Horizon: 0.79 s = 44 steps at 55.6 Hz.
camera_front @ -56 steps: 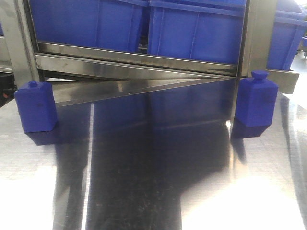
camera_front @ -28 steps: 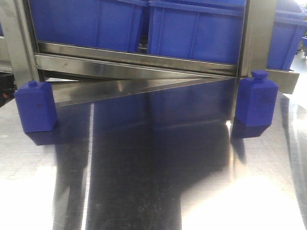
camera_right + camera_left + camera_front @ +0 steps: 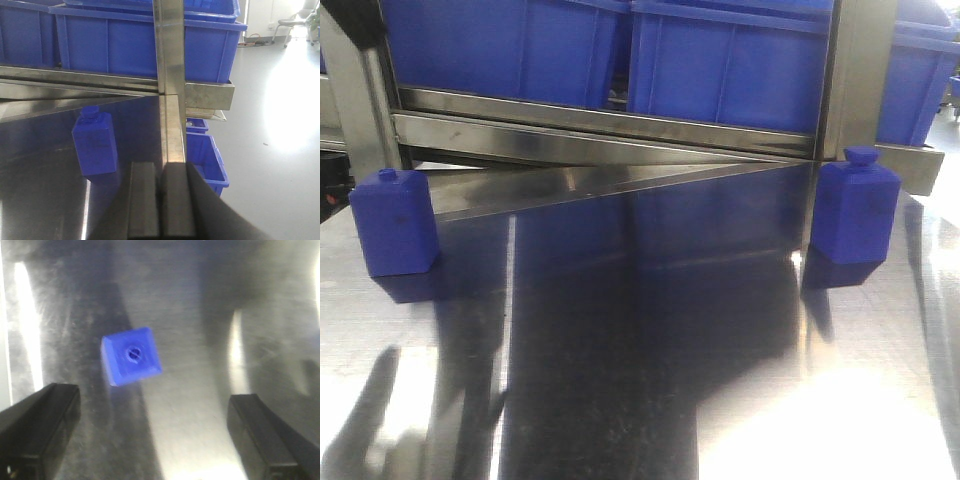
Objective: Pick and sort blue part to right shelf
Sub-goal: 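Grasp the blue part nearest the left arm with the left gripper and lift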
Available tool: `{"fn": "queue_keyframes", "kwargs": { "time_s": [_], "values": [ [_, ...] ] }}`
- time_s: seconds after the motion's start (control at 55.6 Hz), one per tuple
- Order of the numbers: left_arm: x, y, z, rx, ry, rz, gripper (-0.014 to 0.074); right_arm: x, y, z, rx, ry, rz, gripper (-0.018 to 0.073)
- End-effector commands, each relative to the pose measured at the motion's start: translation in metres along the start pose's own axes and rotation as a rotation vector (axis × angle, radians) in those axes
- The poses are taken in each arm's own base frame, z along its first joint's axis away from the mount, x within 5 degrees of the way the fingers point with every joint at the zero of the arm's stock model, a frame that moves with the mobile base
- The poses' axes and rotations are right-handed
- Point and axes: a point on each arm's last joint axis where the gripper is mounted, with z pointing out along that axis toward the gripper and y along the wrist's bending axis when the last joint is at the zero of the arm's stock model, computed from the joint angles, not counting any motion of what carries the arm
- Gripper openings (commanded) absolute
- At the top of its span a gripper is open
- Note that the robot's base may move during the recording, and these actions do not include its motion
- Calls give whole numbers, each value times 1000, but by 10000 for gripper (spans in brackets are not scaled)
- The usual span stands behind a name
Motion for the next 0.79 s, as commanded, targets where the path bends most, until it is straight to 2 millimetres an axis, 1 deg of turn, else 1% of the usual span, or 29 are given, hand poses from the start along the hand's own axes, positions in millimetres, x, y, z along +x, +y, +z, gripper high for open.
{"fn": "queue_keyframes", "kwargs": {
  "time_s": [0.0, 0.18, 0.288, 0.468, 0.576, 0.774],
  "values": [
    [-15, -9, -2, -47, -47, -17, 640, -11, 2, -2, -13, -109, -4, 32],
    [-20, -13, 31, -64, 23, -53, 640, -11, 2, -2, -13, -109, -4, 32],
    [-23, -11, 53, -77, 49, -63, 640, -11, 2, -2, -13, -109, -4, 32],
    [-25, -4, 83, -110, 82, -72, 640, -11, 2, -2, -13, -109, -4, 32],
    [-26, -1, 98, -122, 91, -79, 640, -11, 2, -2, -13, -109, -4, 32],
    [-23, 2, 118, -132, 131, -85, 639, -11, 2, -2, -13, -109, -4, 32]
  ]
}}
